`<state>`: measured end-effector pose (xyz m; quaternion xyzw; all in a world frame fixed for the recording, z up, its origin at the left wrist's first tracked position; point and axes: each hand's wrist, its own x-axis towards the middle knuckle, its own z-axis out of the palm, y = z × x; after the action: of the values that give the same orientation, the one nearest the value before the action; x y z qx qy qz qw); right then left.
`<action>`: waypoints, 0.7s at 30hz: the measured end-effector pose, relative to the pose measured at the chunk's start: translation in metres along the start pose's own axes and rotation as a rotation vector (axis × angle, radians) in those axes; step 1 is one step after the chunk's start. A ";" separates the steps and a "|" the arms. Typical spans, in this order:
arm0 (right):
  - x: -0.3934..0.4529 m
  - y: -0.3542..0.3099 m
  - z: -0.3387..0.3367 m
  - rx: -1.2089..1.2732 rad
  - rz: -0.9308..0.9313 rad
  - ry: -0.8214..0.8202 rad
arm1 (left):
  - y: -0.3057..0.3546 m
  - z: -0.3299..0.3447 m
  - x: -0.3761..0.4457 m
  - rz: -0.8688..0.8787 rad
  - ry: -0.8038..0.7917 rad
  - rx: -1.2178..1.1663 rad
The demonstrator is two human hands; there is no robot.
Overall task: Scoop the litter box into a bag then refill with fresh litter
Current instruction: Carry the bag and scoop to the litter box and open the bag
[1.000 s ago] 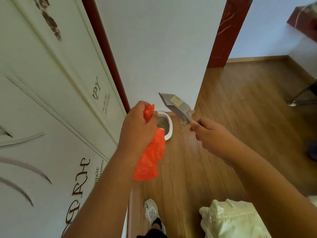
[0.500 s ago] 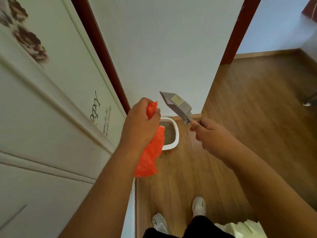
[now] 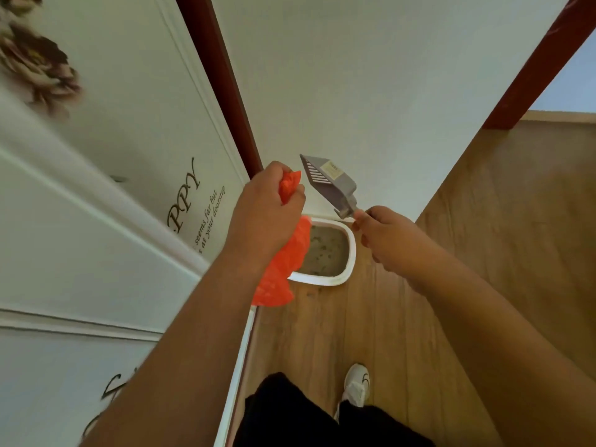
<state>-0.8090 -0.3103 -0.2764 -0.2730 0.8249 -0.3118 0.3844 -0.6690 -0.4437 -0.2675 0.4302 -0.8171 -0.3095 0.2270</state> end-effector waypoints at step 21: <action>0.126 0.002 0.073 0.048 0.148 0.039 | -0.123 0.068 0.102 -0.042 -0.219 -0.019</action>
<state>-0.8212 -0.4180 -0.3737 -0.1960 0.8424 -0.3073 0.3968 -0.6966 -0.5625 -0.3906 0.4089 -0.8248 -0.3669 0.1338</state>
